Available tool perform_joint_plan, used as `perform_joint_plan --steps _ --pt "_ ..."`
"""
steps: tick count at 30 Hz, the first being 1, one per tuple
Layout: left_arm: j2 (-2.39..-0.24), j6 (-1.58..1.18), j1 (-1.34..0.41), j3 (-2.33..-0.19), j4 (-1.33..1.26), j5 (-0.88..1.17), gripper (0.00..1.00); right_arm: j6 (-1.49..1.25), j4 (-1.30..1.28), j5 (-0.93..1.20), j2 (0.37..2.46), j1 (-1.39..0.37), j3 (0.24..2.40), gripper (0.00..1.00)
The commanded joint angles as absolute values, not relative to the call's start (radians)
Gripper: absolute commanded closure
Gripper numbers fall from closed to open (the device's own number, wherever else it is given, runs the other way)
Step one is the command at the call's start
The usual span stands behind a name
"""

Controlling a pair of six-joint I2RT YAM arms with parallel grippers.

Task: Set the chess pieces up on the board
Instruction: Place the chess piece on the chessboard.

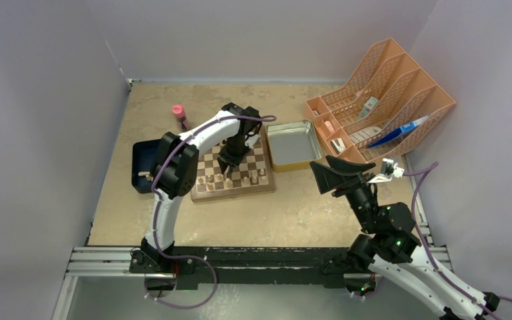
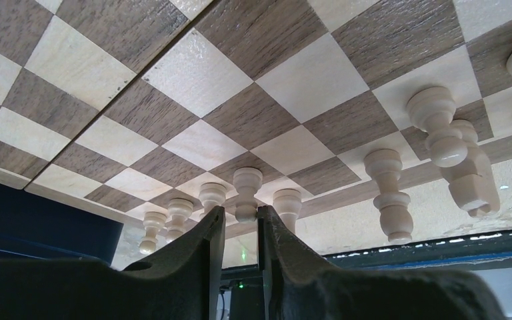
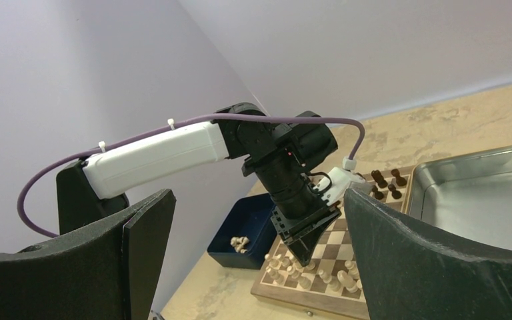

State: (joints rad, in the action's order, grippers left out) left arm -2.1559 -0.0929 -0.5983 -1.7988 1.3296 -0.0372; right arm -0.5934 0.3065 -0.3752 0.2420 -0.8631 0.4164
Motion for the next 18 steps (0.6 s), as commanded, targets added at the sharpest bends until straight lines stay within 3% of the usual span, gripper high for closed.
perform_joint_plan --steps 1,18 --pt "-2.105 -0.092 -0.605 -1.819 1.328 -0.034 0.76 -0.581 0.368 -0.373 0.246 -0.863 0.419 0.01" --pt "-1.909 -0.101 -0.603 -1.819 1.165 -0.007 0.69 -0.591 0.370 -0.369 0.251 -0.863 0.419 0.01"
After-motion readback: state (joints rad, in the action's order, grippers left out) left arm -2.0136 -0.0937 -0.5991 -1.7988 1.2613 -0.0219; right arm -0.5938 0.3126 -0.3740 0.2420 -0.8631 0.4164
